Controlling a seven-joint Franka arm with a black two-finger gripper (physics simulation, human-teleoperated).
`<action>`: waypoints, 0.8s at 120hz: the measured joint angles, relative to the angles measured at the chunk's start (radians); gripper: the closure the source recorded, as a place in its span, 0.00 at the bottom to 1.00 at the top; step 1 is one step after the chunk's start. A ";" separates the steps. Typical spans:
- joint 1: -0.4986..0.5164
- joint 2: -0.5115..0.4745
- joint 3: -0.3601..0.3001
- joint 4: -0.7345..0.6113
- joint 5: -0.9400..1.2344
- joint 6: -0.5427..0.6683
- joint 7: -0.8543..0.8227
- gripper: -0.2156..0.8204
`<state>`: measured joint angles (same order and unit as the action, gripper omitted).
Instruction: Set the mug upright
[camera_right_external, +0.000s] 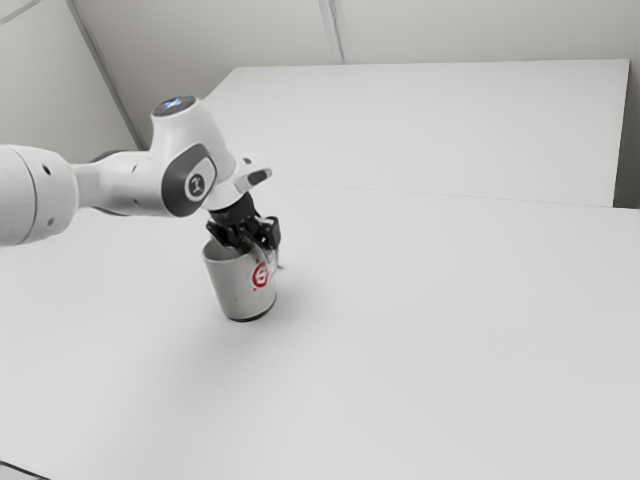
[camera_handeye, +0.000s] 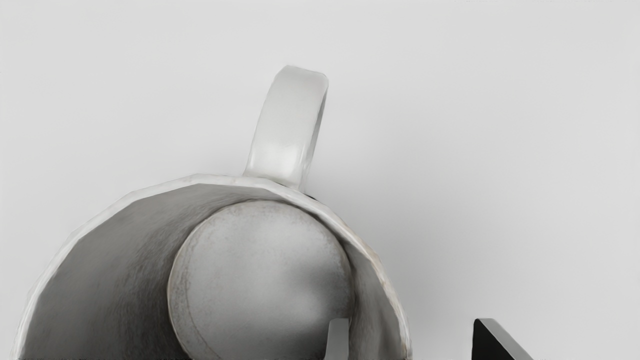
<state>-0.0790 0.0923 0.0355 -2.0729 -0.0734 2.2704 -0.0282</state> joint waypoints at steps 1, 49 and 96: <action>0.000 -0.002 0.000 0.000 0.001 -0.001 -0.001 0.54; 0.019 -0.076 0.033 0.039 0.032 -0.081 -0.033 0.26; 0.043 -0.072 0.030 0.296 0.131 -0.315 -0.023 0.22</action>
<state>-0.0356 0.0204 0.0657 -1.7773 0.0576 1.9550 -0.0516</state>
